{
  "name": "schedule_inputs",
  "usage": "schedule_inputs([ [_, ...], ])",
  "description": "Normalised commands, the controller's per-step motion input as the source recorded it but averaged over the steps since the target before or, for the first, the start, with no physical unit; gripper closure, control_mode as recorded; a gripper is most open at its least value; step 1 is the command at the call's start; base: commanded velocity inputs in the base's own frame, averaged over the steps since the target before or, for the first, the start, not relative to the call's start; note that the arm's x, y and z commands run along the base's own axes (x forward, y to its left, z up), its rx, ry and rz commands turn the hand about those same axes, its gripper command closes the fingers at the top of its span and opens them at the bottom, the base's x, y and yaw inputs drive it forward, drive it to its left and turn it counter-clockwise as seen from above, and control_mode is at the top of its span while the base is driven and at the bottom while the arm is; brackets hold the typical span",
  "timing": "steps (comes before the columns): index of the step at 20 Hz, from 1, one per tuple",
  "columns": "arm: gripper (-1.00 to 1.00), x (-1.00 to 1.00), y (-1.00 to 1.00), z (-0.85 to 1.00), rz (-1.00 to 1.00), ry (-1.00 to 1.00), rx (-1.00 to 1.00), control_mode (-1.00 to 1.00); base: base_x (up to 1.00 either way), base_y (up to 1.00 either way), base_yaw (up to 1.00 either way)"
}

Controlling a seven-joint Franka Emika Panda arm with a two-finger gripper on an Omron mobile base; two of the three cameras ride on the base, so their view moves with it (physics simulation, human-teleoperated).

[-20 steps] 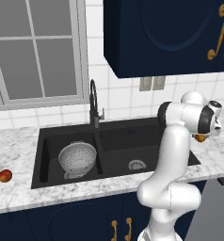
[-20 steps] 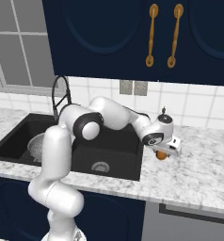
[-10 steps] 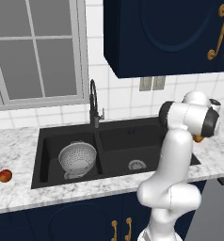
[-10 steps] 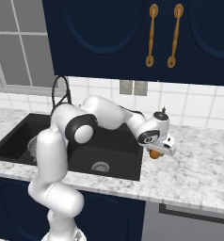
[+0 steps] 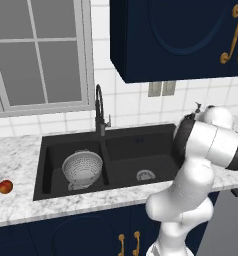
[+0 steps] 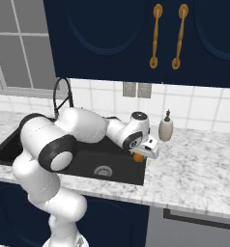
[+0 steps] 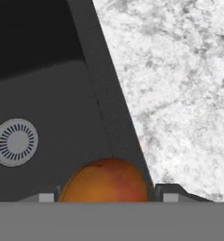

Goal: Put the colander in the sink, put the apple, peach, apple in the colander, and turn on the sink faucet and pour water over the colander.

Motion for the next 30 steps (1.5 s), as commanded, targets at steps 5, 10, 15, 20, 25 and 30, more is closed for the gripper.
schedule_inputs([
  [5,1.0,-0.15,0.88,0.28,0.0,0.02,0.0,-1.0,0.0,0.0,0.0],
  [10,1.0,-0.04,0.92,0.21,0.0,0.04,0.0,-1.0,0.0,0.0,0.0],
  [15,1.0,-0.02,0.86,0.12,0.0,0.02,0.0,-1.0,0.0,0.0,0.0],
  [20,1.0,0.0,0.92,0.0,0.0,0.01,0.0,-1.0,0.0,0.0,0.0],
  [25,1.0,0.0,0.91,0.0,0.0,0.03,0.0,-1.0,0.0,0.0,0.0],
  [30,1.0,0.01,0.91,0.0,0.03,0.06,0.01,-1.0,0.0,0.0,0.0],
])
